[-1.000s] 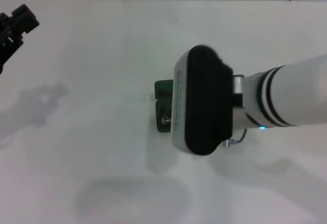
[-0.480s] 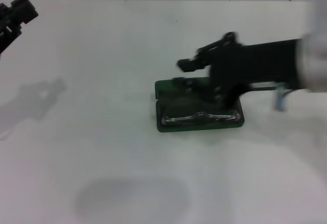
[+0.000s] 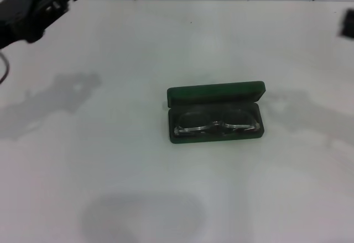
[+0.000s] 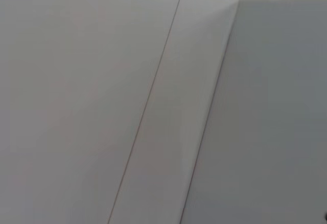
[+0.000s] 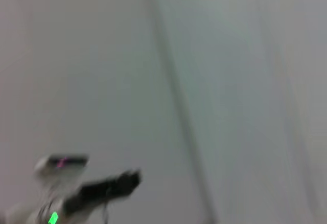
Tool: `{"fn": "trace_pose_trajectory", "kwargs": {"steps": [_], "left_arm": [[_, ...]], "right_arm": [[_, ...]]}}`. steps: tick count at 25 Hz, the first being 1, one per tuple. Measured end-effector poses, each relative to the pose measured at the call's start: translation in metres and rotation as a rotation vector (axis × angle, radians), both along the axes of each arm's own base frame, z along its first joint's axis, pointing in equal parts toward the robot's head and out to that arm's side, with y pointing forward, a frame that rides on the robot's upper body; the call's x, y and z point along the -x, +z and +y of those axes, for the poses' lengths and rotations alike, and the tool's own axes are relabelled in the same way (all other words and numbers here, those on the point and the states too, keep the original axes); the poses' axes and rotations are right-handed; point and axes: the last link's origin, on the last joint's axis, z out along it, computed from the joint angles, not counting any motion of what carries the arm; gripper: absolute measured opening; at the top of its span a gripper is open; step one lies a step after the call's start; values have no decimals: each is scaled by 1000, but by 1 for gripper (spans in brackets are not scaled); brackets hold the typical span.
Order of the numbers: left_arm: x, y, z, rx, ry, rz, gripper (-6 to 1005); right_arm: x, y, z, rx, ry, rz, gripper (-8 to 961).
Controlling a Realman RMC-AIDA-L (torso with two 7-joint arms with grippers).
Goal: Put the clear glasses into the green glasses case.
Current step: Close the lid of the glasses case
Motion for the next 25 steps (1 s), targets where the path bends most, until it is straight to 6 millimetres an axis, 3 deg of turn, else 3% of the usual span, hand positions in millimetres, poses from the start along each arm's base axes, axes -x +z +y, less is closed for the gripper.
{"fn": "trace_pose_trajectory", "kwargs": {"steps": [2, 5, 9, 16, 25], "left_arm": [[-4, -4, 4, 9, -2, 14, 172], [-28, -30, 25, 84, -33, 119, 172], [-50, -61, 44, 179, -45, 285, 173], [-66, -106, 54, 233, -34, 455, 173], [-66, -136, 56, 253, 2, 533, 174]], "right_arm": [[-21, 9, -3, -63, -48, 75, 266], [-42, 15, -11, -138, -92, 152, 269], [-53, 14, -19, -156, -117, 179, 274], [-75, 7, -34, -186, -186, 209, 282], [-82, -1, -35, -188, -210, 216, 292]]}}
